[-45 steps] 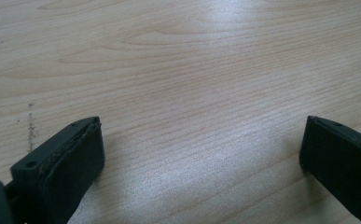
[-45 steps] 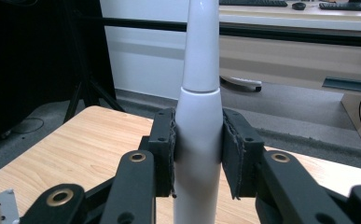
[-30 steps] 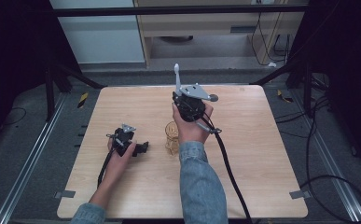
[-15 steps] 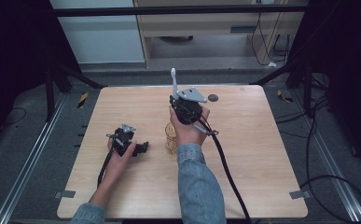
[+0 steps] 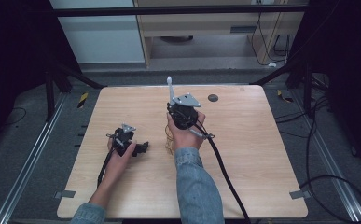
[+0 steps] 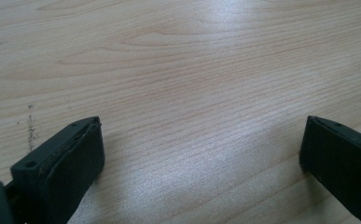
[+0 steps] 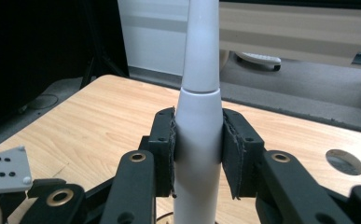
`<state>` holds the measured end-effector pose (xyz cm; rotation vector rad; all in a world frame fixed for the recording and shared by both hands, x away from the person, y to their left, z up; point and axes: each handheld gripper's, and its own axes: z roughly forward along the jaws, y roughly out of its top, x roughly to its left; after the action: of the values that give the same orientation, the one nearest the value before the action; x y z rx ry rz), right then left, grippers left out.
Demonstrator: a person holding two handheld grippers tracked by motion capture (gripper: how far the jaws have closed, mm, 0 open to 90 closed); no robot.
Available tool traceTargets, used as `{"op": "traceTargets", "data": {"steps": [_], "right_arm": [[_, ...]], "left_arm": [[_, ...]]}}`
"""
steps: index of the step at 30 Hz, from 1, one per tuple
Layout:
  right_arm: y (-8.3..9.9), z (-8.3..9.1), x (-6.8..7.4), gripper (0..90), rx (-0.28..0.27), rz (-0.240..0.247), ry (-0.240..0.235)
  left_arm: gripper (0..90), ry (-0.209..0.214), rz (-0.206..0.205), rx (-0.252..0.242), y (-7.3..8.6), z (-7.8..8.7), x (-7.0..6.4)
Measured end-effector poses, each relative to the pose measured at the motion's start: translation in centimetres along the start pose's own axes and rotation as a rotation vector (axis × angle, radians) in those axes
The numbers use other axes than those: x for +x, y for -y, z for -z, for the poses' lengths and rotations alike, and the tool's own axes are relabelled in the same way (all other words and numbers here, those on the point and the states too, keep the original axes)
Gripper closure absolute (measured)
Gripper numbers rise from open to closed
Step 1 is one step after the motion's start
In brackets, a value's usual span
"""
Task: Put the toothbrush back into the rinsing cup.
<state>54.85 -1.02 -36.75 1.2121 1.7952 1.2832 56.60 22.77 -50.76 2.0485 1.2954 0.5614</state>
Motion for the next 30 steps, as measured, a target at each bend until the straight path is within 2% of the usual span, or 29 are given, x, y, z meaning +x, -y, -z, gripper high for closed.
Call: {"op": "traceTargets", "data": {"steps": [5,22,30], "right_arm": [[0.6,-0.4,0.2,67.2,0.014,0.007,0.000],[2.2,-0.7,-0.3,67.2,0.054,-0.007,0.004],[2.9,-1.1,-0.3,67.2,0.081,0.005,0.001]], "left_arm": [[0.0,0.000,0.000,0.000,0.0,0.0,0.0],[0.0,0.001,0.001,0.000,0.0,0.0,0.0],[0.0,0.001,0.001,0.000,0.0,0.0,0.0]]}}
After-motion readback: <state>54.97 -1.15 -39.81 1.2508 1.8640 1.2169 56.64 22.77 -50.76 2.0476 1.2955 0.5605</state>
